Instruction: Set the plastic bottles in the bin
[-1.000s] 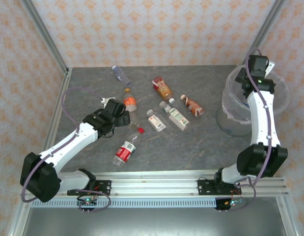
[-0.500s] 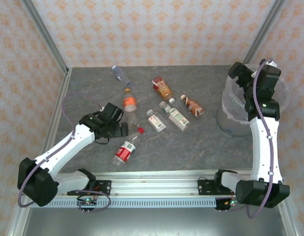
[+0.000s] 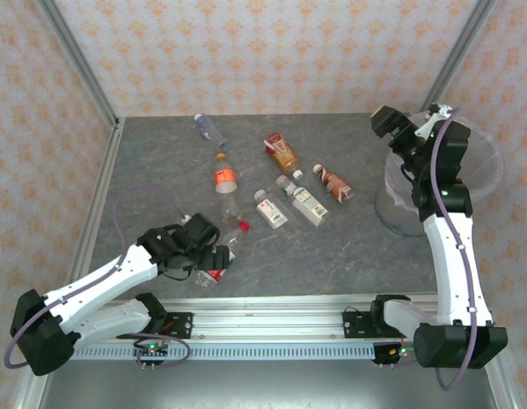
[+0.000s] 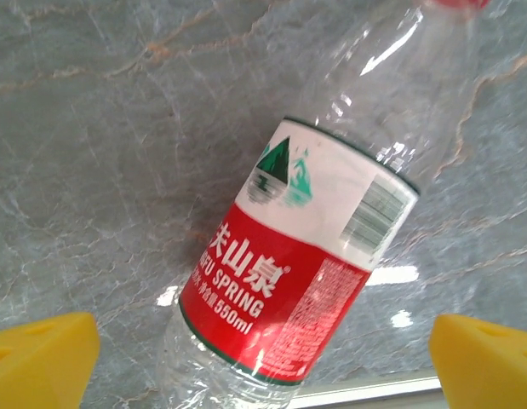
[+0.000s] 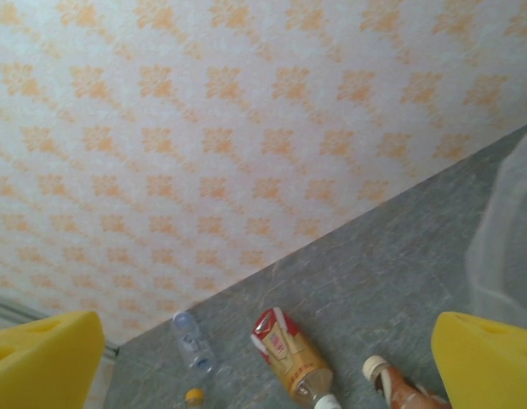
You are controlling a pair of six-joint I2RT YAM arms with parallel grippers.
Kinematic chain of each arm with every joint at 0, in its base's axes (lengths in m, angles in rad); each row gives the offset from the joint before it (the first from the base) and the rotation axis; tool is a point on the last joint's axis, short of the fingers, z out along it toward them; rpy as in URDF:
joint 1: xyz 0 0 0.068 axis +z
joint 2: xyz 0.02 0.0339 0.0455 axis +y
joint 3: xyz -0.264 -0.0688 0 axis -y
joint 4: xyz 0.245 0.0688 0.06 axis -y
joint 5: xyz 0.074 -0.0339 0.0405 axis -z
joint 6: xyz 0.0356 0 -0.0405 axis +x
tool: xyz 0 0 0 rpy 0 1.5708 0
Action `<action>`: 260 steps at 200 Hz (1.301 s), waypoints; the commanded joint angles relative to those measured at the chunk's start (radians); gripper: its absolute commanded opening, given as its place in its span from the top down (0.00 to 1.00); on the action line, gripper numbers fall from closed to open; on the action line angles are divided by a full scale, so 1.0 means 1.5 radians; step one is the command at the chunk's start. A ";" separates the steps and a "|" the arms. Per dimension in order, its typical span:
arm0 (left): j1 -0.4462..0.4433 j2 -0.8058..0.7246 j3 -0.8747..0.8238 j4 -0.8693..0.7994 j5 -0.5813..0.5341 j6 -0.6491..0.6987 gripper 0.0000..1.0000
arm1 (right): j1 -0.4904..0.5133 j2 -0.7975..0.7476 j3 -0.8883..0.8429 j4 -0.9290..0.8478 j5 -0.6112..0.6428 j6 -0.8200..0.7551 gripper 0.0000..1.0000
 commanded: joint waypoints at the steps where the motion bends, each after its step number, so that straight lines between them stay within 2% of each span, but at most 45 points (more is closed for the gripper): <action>1: -0.032 0.012 -0.022 0.007 -0.065 -0.041 0.00 | 0.032 -0.007 -0.008 0.023 0.027 0.000 0.01; 29: -0.071 0.035 -0.054 0.053 -0.043 -0.043 0.00 | 0.068 0.004 -0.003 0.023 0.008 -0.007 0.01; 39: -0.081 0.046 -0.061 0.064 -0.042 -0.037 0.00 | 0.089 0.010 -0.003 0.018 0.029 -0.015 0.01; 56: -0.088 0.065 -0.071 0.084 -0.037 -0.026 0.01 | 0.128 0.025 0.000 0.013 0.069 -0.040 0.01; 122: -0.105 0.103 -0.120 0.171 -0.026 0.024 0.09 | 0.194 0.082 0.005 0.043 0.071 -0.028 0.01; 146: -0.116 0.123 -0.126 0.181 -0.033 0.035 0.14 | 0.200 0.089 -0.003 0.040 0.070 -0.020 0.01; 194: -0.138 0.167 -0.108 0.186 -0.074 0.045 0.33 | 0.201 0.079 -0.031 0.020 0.096 -0.022 0.01; 239: -0.189 0.188 -0.062 0.184 -0.125 0.065 0.48 | 0.201 0.074 -0.036 -0.028 0.124 -0.048 0.01; 260: -0.210 0.186 -0.043 0.199 -0.131 0.080 0.50 | 0.201 0.073 -0.056 -0.021 0.122 -0.039 0.01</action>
